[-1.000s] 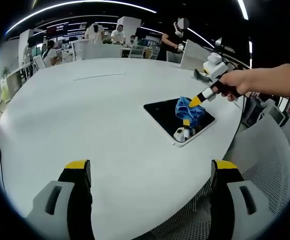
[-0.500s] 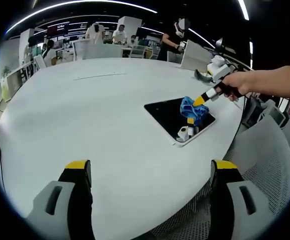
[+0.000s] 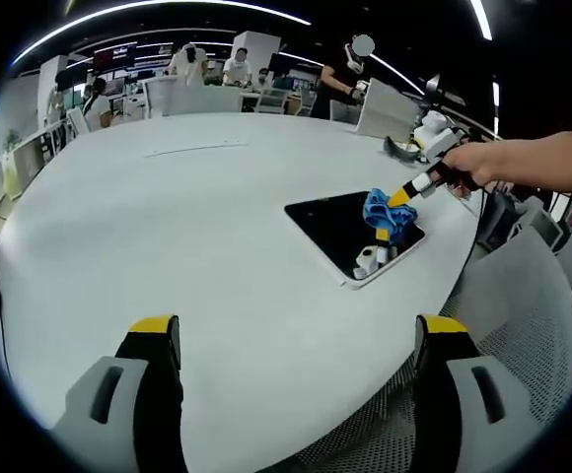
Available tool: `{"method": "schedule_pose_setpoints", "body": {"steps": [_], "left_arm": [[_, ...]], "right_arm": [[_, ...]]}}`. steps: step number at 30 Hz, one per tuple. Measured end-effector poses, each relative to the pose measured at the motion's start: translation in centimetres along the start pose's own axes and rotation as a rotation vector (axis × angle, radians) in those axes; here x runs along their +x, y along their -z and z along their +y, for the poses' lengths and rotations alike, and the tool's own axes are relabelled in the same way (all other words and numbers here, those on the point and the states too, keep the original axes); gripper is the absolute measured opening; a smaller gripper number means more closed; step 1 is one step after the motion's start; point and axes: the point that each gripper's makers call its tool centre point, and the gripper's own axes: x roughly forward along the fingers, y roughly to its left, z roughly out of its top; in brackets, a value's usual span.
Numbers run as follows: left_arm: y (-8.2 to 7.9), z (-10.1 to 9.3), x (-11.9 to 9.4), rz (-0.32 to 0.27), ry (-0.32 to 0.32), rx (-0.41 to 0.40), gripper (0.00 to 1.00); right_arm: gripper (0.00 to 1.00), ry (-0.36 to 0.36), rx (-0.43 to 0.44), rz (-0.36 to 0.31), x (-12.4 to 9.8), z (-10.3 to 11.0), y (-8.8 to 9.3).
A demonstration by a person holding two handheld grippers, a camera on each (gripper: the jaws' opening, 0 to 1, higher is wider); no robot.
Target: Wipe the mirror surface with the cleaning cloth until all visible marks leave the cleaned area.
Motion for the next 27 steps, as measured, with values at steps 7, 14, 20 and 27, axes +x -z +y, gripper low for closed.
{"method": "schedule_pose_setpoints", "body": {"steps": [7, 14, 20, 27], "left_arm": [[0.0, -0.2, 0.0, 0.005, 0.006, 0.004, 0.98], [0.1, -0.2, 0.0, 0.007, 0.008, 0.009, 0.98], [0.1, -0.3, 0.1, 0.009, 0.011, 0.011, 0.98], [0.1, -0.2, 0.1, 0.010, 0.011, 0.009, 0.98]], "right_arm": [[0.00, 0.002, 0.009, -0.002, -0.2, -0.4, 0.2], [0.00, 0.023, 0.009, 0.002, -0.5, -1.1, 0.2], [0.00, 0.025, 0.020, 0.001, -0.6, -1.2, 0.3], [0.00, 0.054, 0.017, 0.017, -0.8, -1.7, 0.3]]}}
